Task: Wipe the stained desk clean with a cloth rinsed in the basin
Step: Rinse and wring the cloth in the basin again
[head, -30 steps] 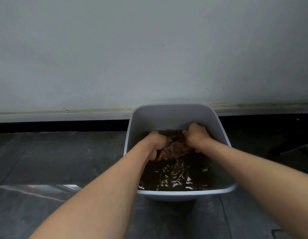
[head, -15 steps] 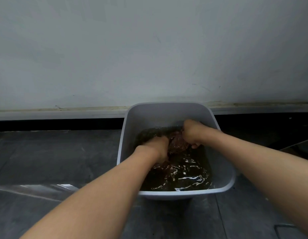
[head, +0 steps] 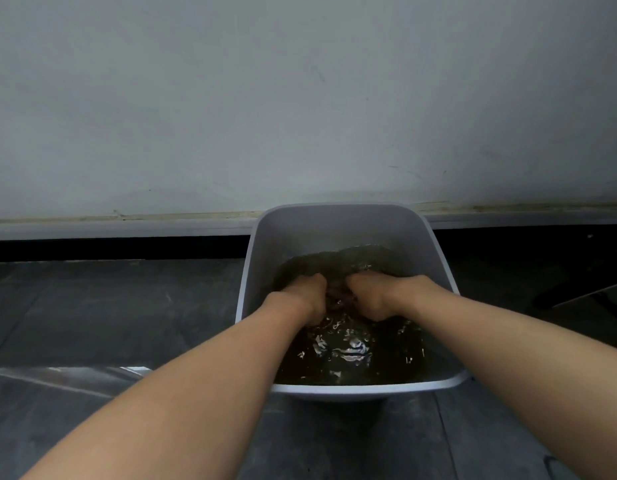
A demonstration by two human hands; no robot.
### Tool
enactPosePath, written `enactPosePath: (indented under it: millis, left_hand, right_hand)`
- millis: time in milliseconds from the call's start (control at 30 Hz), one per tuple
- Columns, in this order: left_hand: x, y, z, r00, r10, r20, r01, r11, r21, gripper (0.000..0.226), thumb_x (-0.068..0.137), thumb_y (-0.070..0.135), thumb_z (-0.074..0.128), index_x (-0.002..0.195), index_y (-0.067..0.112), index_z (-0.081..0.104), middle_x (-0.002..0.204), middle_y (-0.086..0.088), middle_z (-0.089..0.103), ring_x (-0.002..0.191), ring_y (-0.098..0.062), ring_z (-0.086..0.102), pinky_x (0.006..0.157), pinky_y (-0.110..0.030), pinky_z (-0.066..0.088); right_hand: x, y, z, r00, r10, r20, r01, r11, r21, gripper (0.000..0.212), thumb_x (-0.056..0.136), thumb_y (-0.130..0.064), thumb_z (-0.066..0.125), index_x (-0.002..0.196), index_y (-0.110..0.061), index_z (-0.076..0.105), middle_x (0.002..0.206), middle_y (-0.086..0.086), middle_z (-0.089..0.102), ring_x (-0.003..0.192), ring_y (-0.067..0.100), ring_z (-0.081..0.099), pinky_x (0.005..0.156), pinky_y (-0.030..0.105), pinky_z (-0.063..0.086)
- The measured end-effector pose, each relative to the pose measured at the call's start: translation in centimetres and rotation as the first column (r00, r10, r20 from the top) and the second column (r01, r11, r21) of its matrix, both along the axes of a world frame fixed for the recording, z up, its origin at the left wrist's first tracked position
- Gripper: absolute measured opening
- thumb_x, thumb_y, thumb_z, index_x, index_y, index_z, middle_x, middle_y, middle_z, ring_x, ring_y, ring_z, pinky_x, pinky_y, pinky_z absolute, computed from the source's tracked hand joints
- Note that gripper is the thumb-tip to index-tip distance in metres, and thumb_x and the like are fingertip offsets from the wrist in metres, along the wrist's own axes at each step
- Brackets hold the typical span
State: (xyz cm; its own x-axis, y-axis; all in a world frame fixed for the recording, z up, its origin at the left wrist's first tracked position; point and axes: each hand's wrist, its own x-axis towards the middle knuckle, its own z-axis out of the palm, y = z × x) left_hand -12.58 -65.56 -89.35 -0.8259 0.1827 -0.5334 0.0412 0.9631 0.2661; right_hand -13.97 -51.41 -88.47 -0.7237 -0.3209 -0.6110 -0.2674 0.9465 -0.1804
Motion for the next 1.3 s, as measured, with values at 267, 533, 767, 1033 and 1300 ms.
enactPosePath:
  millis: [267,533,767,1033,1300]
  left_hand:
    - [0.5,0.0,0.4,0.948,0.136,0.286,-0.141,0.990,-0.004,0.025,0.095,0.012,0.058,0.119,0.006,0.058,0.119,-0.016,0.062,0.103,-0.033,0.064,0.086,-0.041,0.057]
    - [0.2,0.5,2.9,0.439,0.259,0.861,-0.862,0.393,0.321,0.013,0.100,0.016,0.050,0.100,0.004,0.056,0.076,-0.010,0.059,0.057,-0.013,0.056,0.042,-0.016,0.045]
    - [1.0,1.2,3.5,0.569,0.265,0.779,-0.822,0.142,0.552,0.017,0.093,0.015,0.068,0.108,0.009,0.062,0.092,-0.014,0.066,0.076,-0.024,0.064,0.053,-0.026,0.058]
    - [0.2,0.7,4.5,0.916,-0.071,-0.396,0.208,0.927,0.313,0.042,0.079,0.012,0.076,0.115,0.011,0.054,0.112,-0.007,0.064,0.103,-0.022,0.061,0.076,-0.020,0.039]
    - [0.0,-0.3,5.4,0.853,-0.203,-0.481,0.306,0.941,0.146,0.020,0.086,0.036,0.070,0.076,0.022,0.059,0.074,0.004,0.068,0.067,-0.017,0.064,0.057,-0.028,0.047]
  right_hand:
    - [-0.6,0.7,0.6,0.913,-0.387,0.129,0.405,0.899,-0.168,0.013,0.101,-0.014,0.053,0.093,-0.007,0.060,0.097,0.014,0.066,0.077,0.026,0.064,0.066,0.035,0.057]
    - [0.3,0.3,4.1,0.497,-0.636,0.590,0.867,0.386,-0.315,0.017,0.097,0.002,0.042,0.092,-0.006,0.057,0.081,0.013,0.058,0.063,0.018,0.054,0.048,0.023,0.048]
    - [1.0,0.2,7.1,0.514,-0.642,0.569,0.858,0.380,-0.345,0.019,0.090,-0.001,0.045,0.102,-0.009,0.057,0.099,0.007,0.062,0.095,0.022,0.056,0.084,0.038,0.044]
    - [1.4,1.4,7.6,0.500,-0.469,0.728,0.865,0.225,-0.449,0.017,0.102,-0.022,0.055,0.101,-0.005,0.057,0.090,0.016,0.060,0.077,0.022,0.058,0.067,0.029,0.052]
    - [2.5,1.1,7.9,0.704,-0.424,0.569,0.706,0.336,-0.623,0.015,0.087,0.012,0.061,0.092,-0.002,0.060,0.093,0.012,0.063,0.092,0.022,0.064,0.081,0.031,0.057]
